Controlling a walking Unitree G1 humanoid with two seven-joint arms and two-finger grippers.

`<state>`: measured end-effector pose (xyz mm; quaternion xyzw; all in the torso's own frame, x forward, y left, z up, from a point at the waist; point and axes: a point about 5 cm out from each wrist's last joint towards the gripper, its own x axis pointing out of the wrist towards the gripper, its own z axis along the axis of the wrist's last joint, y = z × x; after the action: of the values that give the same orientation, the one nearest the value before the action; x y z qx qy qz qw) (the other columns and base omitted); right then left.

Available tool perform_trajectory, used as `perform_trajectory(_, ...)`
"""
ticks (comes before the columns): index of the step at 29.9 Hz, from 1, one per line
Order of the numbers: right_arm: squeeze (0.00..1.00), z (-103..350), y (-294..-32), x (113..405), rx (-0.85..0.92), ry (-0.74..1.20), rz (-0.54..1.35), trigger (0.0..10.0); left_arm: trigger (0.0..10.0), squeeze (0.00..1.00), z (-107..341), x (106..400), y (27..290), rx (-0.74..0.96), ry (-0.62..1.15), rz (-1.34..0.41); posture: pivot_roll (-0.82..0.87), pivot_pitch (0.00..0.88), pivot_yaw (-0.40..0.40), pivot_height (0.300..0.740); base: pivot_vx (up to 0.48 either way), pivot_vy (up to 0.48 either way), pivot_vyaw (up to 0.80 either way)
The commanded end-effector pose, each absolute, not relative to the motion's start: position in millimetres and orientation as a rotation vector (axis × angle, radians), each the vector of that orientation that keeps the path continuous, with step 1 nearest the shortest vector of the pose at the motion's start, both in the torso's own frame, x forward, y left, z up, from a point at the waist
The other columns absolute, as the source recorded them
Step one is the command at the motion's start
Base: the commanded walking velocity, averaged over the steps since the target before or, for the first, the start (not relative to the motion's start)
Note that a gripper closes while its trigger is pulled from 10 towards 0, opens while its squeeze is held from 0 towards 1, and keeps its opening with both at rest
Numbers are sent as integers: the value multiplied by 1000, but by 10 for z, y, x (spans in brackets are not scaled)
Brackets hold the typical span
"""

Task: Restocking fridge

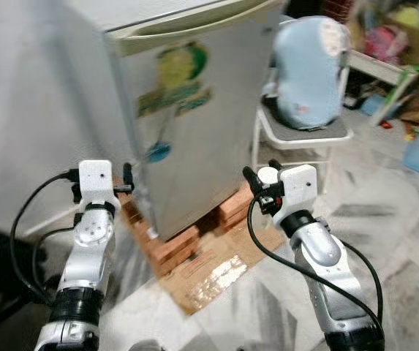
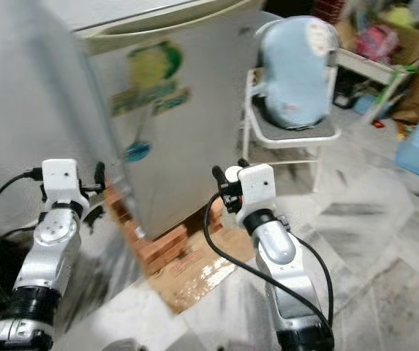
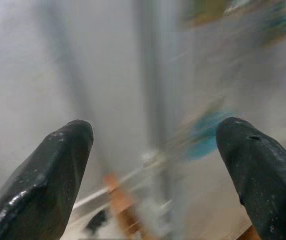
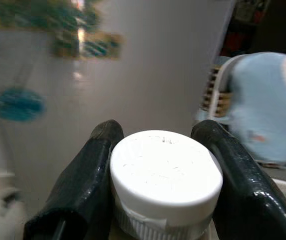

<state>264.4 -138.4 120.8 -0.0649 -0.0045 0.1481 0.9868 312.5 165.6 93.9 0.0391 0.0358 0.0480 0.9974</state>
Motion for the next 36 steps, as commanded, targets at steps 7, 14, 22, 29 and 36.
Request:
perform_trajectory(7,0,1298,-1319,2665,-121,-51,325,10000,10000,0,948,3106,1759,86,73,159,36,0,-34,740,170,0,293)
perform_trajectory(14,0,1288,-1351,2661,-129,-44,324,10000,10000,0,933,3112,1805,83,81,194,33,0,-37,740,0,0,0)
perform_trajectory(22,0,1289,-1385,2623,-142,-31,320,10000,10000,0,907,3329,1922,68,144,217,10,0,-42,740,0,0,0)
perform_trajectory(29,0,1274,-1423,2583,-153,-17,312,10000,10000,0,898,3501,1791,2,221,49,-9,0,-40,740,0,0,0)
perform_trajectory(36,0,1285,-1444,2573,-163,-12,307,10000,10000,0,939,3608,1735,6,218,-32,-27,0,-40,740,0,0,0)
